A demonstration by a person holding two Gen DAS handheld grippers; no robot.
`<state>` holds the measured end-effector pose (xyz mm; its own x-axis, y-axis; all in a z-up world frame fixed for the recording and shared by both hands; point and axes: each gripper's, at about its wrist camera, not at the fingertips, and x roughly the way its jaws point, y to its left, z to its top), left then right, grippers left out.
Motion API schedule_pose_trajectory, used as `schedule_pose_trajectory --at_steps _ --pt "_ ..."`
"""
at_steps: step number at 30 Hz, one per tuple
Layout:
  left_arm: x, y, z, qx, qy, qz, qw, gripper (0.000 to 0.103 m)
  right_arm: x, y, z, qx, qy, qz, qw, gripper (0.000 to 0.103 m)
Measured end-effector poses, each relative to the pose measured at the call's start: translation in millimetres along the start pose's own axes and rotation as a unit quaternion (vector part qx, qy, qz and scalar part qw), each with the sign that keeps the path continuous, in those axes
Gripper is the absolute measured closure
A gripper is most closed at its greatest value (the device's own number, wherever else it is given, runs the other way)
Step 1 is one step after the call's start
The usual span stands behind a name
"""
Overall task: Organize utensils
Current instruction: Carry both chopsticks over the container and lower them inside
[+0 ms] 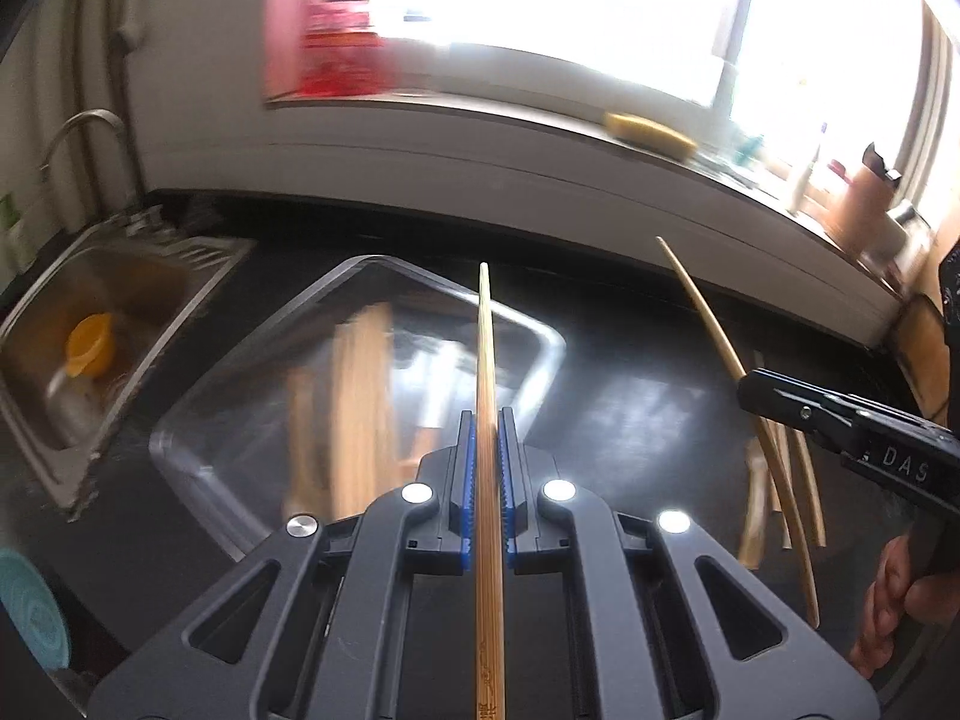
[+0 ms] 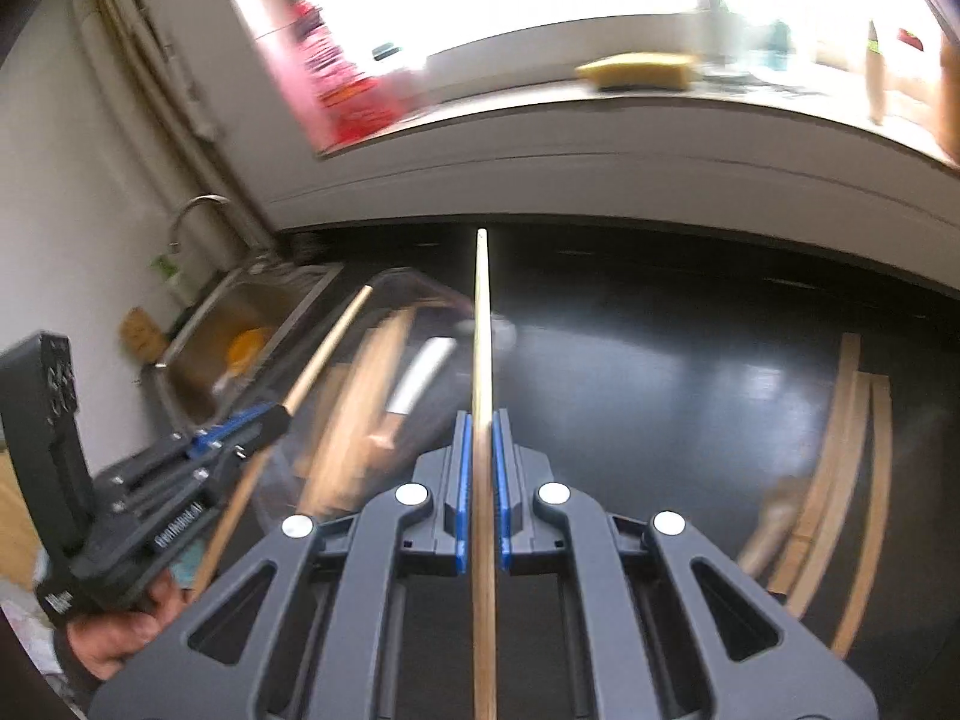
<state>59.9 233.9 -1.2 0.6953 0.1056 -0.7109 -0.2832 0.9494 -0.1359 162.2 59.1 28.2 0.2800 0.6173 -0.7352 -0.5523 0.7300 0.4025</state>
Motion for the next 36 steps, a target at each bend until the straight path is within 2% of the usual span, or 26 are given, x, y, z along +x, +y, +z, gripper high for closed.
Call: schedule_pose_trajectory --at_steps 3,7,11,15,23,36 --pt "-1.0 31.6 2.1 -0.014 0.002 0.017 0.9997 0.096 25.8 23.1 10.9 0.012 0.01 0.033 0.999 0.095" --pt "8.1 60.0 6.4 -0.035 0.011 0.022 0.9991 0.096 68.4 44.7 23.1 0.046 0.038 0.072 0.996 0.095" --pt "23.9 79.5 10.9 -0.057 0.019 0.022 0.9979 0.096 104.0 55.8 28.5 0.075 0.061 0.087 0.991 0.095" --pt "46.8 89.3 17.5 -0.075 0.028 0.016 0.9966 0.096 128.7 62.2 32.1 0.081 0.074 0.074 0.991 0.095" --pt "82.5 98.1 27.1 -0.079 0.051 0.012 0.9955 0.096 169.5 66.4 43.5 0.072 0.098 0.051 0.991 0.095" --pt "105.0 99.6 30.7 -0.084 0.062 0.01 0.9946 0.096 192.6 55.2 46.2 0.088 0.114 0.051 0.988 0.095"
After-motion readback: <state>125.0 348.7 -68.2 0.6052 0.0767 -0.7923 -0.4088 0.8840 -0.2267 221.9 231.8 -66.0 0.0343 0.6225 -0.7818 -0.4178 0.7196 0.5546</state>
